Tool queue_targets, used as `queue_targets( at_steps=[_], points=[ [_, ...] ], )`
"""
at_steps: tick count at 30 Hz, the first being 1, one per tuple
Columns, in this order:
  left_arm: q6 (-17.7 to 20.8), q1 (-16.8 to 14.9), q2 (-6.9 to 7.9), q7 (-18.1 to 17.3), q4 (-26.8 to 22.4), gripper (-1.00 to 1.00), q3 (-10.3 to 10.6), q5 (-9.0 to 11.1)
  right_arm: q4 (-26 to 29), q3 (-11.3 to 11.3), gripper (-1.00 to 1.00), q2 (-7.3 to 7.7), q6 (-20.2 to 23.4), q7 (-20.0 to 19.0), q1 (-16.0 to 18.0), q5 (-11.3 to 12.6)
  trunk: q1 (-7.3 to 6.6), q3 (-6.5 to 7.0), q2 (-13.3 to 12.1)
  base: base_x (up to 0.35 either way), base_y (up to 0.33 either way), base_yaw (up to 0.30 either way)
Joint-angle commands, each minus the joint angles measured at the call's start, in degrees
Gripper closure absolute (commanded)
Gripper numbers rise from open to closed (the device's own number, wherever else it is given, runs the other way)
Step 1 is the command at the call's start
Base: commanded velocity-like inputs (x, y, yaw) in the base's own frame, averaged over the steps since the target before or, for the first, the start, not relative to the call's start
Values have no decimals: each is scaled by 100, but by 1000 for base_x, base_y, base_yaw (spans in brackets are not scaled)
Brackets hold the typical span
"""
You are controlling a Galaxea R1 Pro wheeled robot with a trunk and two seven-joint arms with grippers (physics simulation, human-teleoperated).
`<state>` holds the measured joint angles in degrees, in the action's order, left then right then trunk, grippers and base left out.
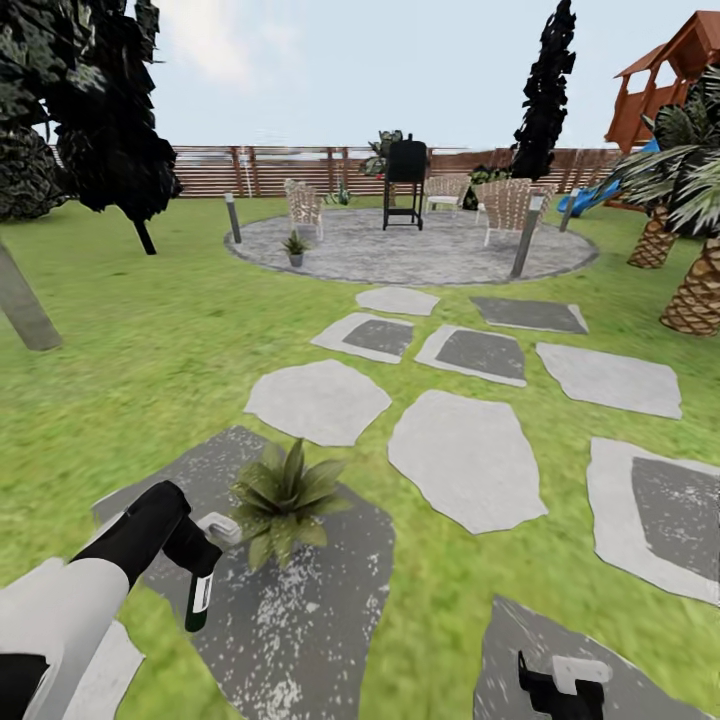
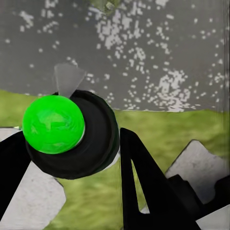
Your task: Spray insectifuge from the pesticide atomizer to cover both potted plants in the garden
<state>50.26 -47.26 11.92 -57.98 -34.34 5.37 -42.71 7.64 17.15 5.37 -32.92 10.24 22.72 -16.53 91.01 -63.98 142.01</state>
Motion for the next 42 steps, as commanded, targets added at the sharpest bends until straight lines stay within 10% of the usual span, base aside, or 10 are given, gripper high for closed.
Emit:
queue_targets(
  at_steps=[1, 42],
  points=[
    [20, -3, 4, -56, -11, 100, 16, -53, -8, 26, -100, -1, -13, 31, 4, -61, 0, -5, 2, 138, -244, 1],
    [19, 6, 4, -55, -2, 100, 18, -53, -8, 26, -100, -1, -13, 31, 4, -61, 0, -5, 2, 69, -270, 191]
  ],
)
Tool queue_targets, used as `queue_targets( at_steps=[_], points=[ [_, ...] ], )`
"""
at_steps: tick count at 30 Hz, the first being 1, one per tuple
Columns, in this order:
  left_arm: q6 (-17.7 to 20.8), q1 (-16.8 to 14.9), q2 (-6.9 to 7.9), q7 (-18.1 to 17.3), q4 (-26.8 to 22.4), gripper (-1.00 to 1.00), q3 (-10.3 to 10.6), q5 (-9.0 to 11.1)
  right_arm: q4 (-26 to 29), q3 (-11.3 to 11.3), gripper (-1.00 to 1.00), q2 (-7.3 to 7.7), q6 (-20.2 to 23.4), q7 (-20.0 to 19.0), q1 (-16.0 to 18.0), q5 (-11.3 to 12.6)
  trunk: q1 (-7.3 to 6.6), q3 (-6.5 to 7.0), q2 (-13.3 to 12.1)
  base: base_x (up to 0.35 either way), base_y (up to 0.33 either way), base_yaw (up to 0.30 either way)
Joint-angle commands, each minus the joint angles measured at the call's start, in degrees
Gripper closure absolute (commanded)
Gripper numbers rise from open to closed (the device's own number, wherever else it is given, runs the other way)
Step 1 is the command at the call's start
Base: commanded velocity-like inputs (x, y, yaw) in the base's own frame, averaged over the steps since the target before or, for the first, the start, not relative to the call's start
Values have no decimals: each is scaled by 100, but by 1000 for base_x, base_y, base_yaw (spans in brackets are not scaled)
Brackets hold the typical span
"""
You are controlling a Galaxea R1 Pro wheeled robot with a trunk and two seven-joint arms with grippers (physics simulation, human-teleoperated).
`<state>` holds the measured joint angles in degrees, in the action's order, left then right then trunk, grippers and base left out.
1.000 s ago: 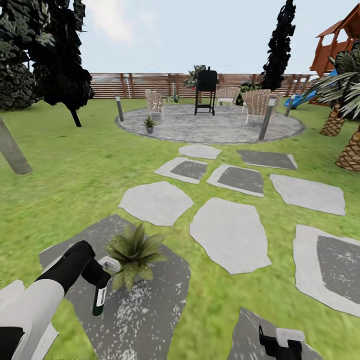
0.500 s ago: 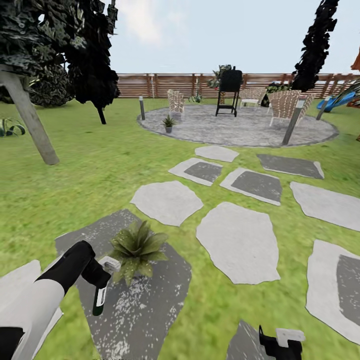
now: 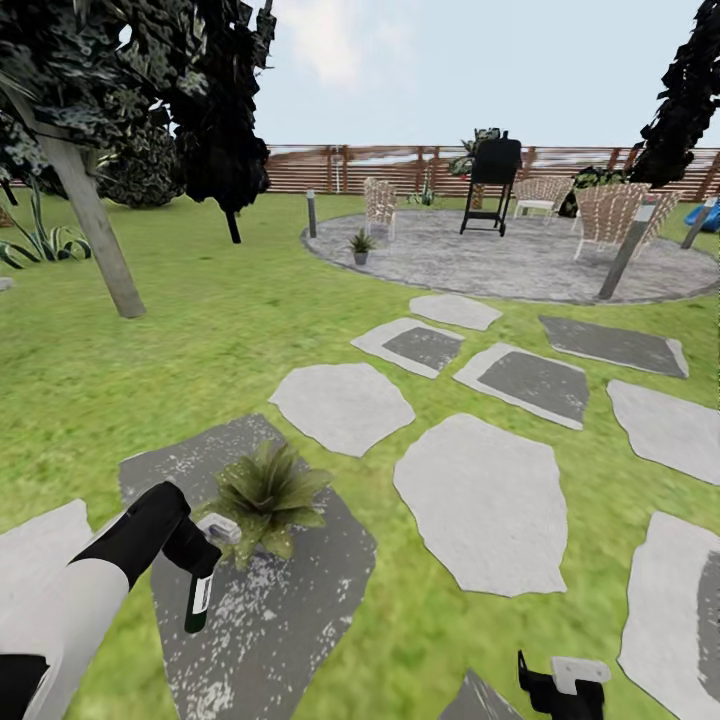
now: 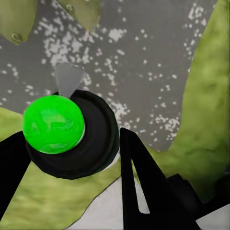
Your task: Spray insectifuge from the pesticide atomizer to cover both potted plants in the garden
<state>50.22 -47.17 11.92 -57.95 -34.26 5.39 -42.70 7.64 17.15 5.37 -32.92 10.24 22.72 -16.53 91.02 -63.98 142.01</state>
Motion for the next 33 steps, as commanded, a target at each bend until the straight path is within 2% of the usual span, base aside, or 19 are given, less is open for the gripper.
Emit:
queue_targets(
  at_steps=[1, 10, 22, 27, 33],
  points=[
    [23, -3, 4, -59, -11, 100, 15, -54, -8, 25, -100, -1, -13, 31, 4, -61, 0, -5, 2, 84, -276, 1],
    [23, 1, 4, -59, -11, 100, 28, -54, -8, 25, -100, -1, -13, 31, 4, -61, 0, -5, 2, -3, -276, 46],
    [23, 5, 13, -48, 41, 100, 35, -57, -8, 23, -100, -1, -13, 31, 4, -61, 0, -5, 2, -5, -271, 267],
    [51, 22, 11, 231, 66, 100, -14, -48, -8, 25, -100, -1, -13, 31, 4, -61, 0, -5, 2, 219, -197, 276],
    [72, 23, 16, 299, 80, 100, -31, -45, -8, 25, -100, -1, -13, 31, 4, -61, 0, -5, 2, 135, -74, 238]
  ],
)
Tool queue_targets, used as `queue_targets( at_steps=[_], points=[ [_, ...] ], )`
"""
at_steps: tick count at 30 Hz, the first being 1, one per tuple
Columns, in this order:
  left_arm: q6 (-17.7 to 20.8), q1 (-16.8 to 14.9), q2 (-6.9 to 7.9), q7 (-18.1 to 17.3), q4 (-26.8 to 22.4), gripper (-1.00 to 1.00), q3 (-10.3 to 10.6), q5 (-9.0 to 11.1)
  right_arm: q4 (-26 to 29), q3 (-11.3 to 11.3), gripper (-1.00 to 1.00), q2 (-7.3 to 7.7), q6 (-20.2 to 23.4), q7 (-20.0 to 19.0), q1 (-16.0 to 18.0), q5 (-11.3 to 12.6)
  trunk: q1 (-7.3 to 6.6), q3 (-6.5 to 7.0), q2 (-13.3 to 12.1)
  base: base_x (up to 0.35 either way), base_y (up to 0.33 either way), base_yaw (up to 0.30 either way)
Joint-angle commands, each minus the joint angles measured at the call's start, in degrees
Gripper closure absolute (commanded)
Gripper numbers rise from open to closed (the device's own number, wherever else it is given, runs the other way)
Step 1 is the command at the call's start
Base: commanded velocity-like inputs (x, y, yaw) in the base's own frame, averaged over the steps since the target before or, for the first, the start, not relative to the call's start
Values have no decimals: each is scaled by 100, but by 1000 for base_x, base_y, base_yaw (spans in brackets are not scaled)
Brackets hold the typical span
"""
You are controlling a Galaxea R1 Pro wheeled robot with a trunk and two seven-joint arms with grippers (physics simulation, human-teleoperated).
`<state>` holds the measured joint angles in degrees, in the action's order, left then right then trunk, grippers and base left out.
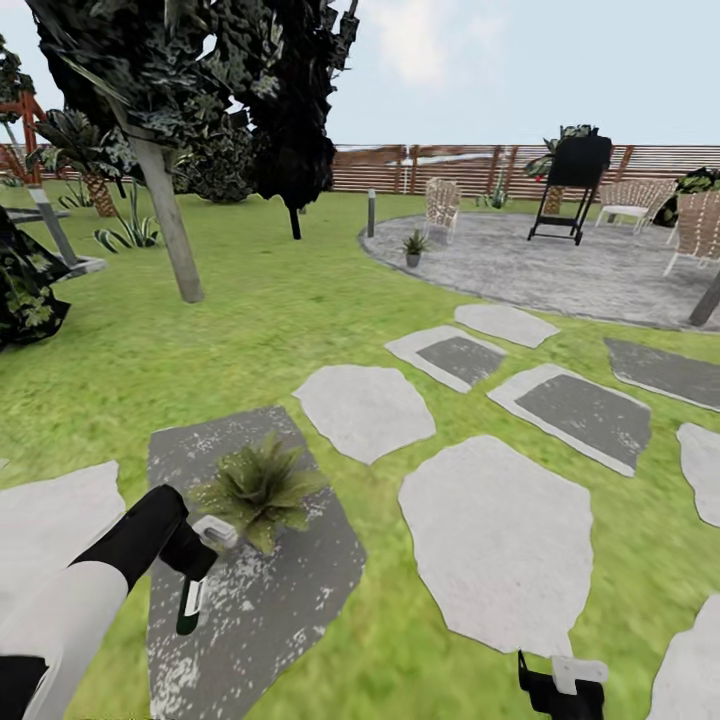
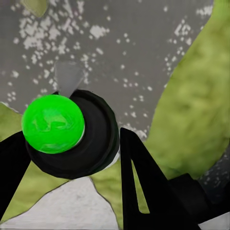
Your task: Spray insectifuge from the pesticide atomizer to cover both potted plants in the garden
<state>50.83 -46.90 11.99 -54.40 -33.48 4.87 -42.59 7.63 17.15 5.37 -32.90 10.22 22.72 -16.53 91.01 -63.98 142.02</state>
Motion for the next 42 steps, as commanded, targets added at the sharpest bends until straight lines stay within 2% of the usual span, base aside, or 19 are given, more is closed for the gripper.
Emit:
queue_targets(
  at_steps=[1, 6, 22, 42],
  points=[
    [8, -3, 12, -54, 36, 100, 22, -57, -7, 25, -100, 0, -14, 32, 4, -61, 0, -5, 2, 19, -7, 53],
    [5, 12, 8, -54, 106, 100, 36, -57, -7, 25, -100, 0, -14, 32, 4, -61, 0, -5, 2, 5, -2, 54],
    [-3, 15, -6, -62, 131, 100, 34, -60, -7, 25, -100, 0, -14, 32, 4, -61, 0, -5, 2, 3, -9, 230],
    [-3, 15, -4, -62, 126, 100, 32, -65, -7, 24, -100, 0, -14, 32, 4, -61, 0, -5, 2, 53, -260, 21]
  ],
)
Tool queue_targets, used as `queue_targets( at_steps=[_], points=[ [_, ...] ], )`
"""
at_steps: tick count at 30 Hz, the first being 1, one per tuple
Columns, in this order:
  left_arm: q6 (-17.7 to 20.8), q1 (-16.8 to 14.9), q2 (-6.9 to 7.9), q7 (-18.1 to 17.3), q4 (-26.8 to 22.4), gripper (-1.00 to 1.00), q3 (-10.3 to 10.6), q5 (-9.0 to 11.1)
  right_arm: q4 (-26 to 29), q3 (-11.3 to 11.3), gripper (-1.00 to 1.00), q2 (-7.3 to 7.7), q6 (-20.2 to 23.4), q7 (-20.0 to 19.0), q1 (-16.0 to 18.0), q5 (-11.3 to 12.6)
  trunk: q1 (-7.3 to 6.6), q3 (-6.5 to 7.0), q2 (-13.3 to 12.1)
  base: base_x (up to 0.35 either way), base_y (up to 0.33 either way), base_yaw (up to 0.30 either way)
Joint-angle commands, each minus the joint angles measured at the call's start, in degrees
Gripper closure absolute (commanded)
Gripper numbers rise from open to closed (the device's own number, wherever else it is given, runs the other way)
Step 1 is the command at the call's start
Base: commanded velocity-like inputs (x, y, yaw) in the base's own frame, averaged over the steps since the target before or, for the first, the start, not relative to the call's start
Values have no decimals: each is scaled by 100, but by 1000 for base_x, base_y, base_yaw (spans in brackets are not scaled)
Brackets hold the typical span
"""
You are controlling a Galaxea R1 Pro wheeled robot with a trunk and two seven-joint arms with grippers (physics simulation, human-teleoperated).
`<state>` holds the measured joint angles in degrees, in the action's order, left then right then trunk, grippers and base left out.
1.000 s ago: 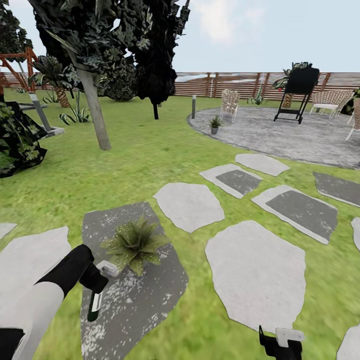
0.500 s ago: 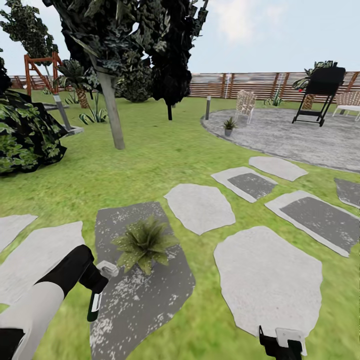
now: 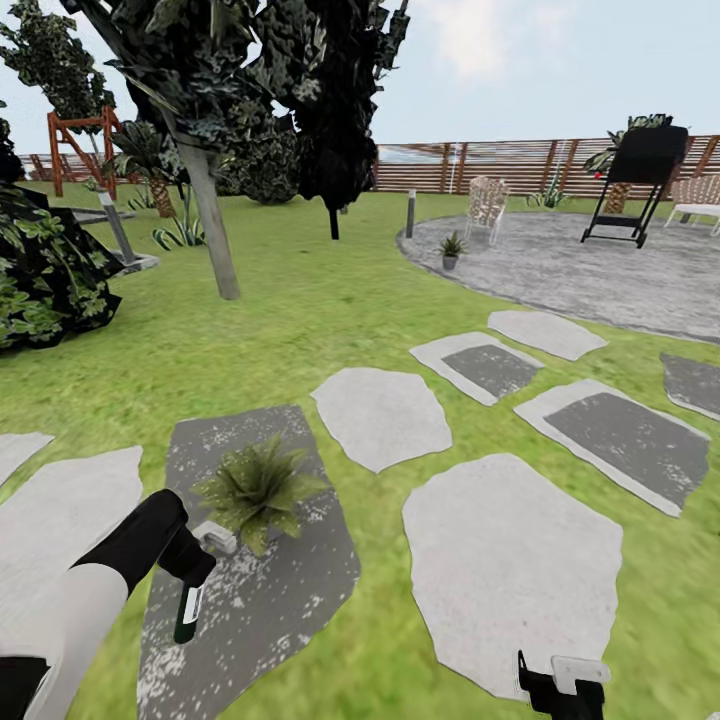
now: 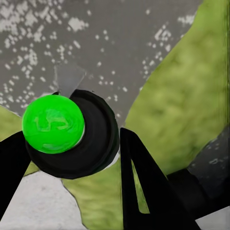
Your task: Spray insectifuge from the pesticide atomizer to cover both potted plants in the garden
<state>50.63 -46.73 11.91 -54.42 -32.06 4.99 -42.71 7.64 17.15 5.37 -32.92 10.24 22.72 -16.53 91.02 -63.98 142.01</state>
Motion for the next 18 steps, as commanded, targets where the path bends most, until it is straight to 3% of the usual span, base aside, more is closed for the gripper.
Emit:
queue_targets(
  at_steps=[1, 18],
  points=[
    [17, -3, 4, -59, -18, 100, 20, -53, -8, 25, -100, -1, -13, 31, 4, -61, 0, -5, 2, 82, -270, 228],
    [26, -17, -1, -83, -105, 100, -24, 14, -8, 26, -100, -1, -13, 31, 4, -61, 0, -5, 2, 98, -271, 273]
  ],
)
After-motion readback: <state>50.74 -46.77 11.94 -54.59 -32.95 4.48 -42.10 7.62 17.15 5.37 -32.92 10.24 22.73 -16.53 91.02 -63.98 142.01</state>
